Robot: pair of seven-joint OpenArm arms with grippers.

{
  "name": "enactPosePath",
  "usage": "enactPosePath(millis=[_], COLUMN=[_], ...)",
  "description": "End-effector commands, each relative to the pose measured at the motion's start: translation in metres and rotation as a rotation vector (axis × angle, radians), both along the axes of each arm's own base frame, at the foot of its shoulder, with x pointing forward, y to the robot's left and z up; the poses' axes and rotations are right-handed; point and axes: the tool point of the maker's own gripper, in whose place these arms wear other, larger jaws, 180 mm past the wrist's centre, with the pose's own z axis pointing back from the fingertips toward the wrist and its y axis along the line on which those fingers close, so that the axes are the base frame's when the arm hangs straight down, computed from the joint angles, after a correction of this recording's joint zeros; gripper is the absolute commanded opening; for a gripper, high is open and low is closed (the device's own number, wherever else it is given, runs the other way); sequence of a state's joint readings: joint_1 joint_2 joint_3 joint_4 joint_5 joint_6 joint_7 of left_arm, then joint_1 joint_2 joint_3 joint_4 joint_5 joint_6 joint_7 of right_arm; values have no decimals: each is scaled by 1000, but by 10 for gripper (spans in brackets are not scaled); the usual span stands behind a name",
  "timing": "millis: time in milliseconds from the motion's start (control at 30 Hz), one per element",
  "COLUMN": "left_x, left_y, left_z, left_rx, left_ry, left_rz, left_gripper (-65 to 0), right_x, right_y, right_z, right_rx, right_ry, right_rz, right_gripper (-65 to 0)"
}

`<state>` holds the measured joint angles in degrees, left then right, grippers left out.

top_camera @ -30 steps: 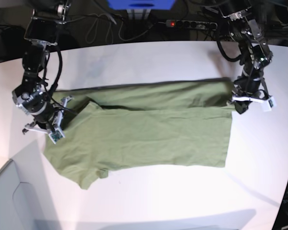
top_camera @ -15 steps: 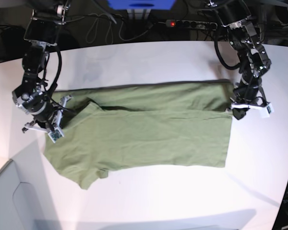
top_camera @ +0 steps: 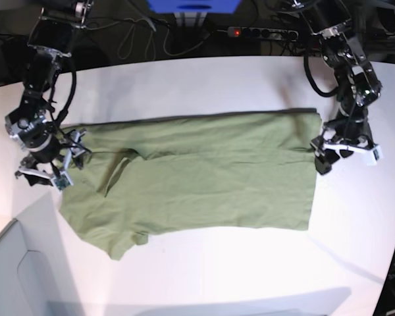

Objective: Fold the T-shirt properly
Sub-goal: 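Lay the held edge over the shirt body with both grippers, then open both grippers to release the folded edge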

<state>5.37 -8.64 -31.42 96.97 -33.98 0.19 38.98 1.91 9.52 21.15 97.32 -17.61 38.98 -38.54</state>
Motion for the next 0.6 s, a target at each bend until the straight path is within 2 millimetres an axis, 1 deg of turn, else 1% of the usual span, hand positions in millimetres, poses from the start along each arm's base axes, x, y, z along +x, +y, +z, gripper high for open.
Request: enactPosePath(millis=[0,67,167,233,300,433,500,567], left_x=[-4,-13,-28,-39,-49,-58,-61,-56], left_y=[1,-1,-3,-3,-2,0,1,-10], left_z=[7,3,-20,-37,-48,-67,-74,-77], left_rx=[19,24,-2,-19,-27,-54,-64,-74], left_ry=[-15,2,67,114,149,200,217,221], left_rz=[-7,-11,-8,0,5,21,27,-3], left_gripper=[-171,-191,-210,-208,-208,-208,-210,-212], right_x=[2,-9,-26,-35,-41,-46,-46,-46], right_y=[0,-4,-16,-20,-24,-34,-35,-36], right_z=[10,4,-7,-13,-17,-16,-16,-16], right_rx=[-2,-5,-2,-4,-7,-7,-7,-12], right_ry=[-33,-11,21,42,57,55,55,56], right_rz=[22,10,-26,-37,-46,-80,-81,-81], right_gripper=[-205,-219,-241,-251,-254,-254,-254,-254])
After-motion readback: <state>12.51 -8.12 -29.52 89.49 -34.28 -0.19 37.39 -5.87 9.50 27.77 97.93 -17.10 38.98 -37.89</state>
